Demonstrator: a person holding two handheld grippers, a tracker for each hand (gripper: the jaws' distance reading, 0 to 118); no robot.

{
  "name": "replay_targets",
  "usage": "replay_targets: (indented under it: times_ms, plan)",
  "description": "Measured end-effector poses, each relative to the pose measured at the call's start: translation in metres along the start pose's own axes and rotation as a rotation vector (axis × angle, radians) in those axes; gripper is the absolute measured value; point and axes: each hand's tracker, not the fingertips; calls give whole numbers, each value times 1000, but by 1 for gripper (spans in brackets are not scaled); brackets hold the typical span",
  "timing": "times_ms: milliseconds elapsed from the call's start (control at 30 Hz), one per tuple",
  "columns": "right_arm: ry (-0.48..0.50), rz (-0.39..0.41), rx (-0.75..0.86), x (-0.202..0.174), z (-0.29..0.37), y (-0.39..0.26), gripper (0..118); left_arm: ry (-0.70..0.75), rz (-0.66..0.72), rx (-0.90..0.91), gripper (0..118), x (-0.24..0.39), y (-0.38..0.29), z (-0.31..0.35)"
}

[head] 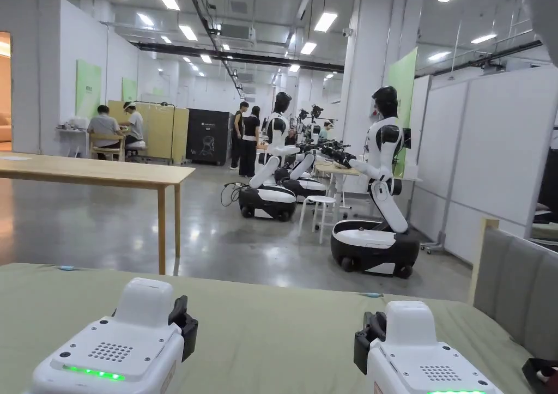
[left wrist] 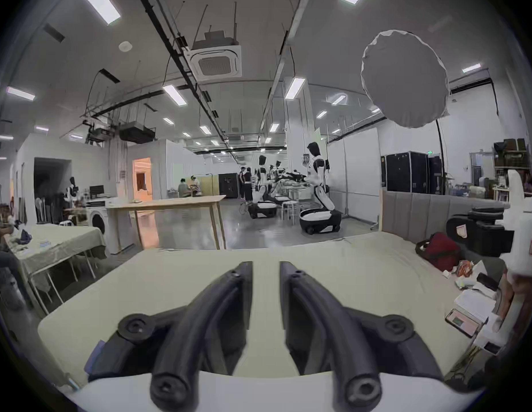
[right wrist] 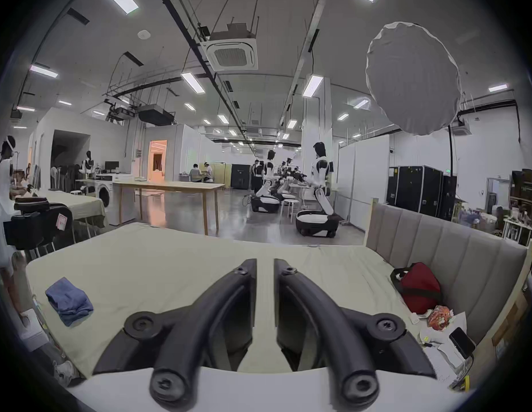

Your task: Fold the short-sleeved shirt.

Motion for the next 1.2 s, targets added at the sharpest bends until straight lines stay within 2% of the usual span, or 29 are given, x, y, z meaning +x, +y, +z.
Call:
replay_targets:
  times_ms: [67, 167, 200, 233, 300, 333, 400, 433, 500, 633, 700, 767, 867, 967, 1200]
  plan:
    - [2, 1, 1, -1, 0, -1, 26, -1, -5, -5, 31, 1, -1, 0]
    - [13, -5, -9, -2, -1, 0, 47, -1, -5, -6, 45, 0, -1, 1]
    - [16, -6, -5, -3, -1, 0, 53, -3, -1, -6, 54, 0, -1, 1]
    - [15, -6, 0, -4, 0, 1, 63, -3, 0, -8, 69, 0, 0, 1]
    - [15, -1, 7, -5, 1, 2, 86, -7, -4, -7, 82, 1, 0, 1]
    - [16, 6, 10, -6, 1, 1, 101, -9, -7, -10, 87, 1, 1, 1]
    - [0, 31, 12, -8, 2, 1, 111, -11, -15, -9, 98, 2, 0, 1]
    - [-5, 35, 16, -9, 2, 0, 114, -11, -17, -7, 109, 3, 0, 0]
    - [0, 31, 20, -8, 2, 1, 118, -11, -15, -4, 118, 3, 0, 0]
    - [29, 2, 18, -8, 2, 5, 118, -17, -11, 11, 118, 4, 1, 1]
    - [-93, 38, 22, -15, 1, 6, 118, -17, -8, 7, 118, 4, 1, 2]
    - [-135, 58, -10, -20, -1, 7, 118, -16, -5, 11, 118, 4, 1, 3]
    - [-88, 29, -26, -20, -1, 6, 118, -17, 3, 14, 118, 3, 1, 4]
    - [-126, -9, -57, -24, 0, 6, 118, -15, 8, 19, 118, 4, 1, 6]
    - [-124, -70, -43, -28, 9, 12, 118, -17, 3, 10, 118, 6, -1, 7]
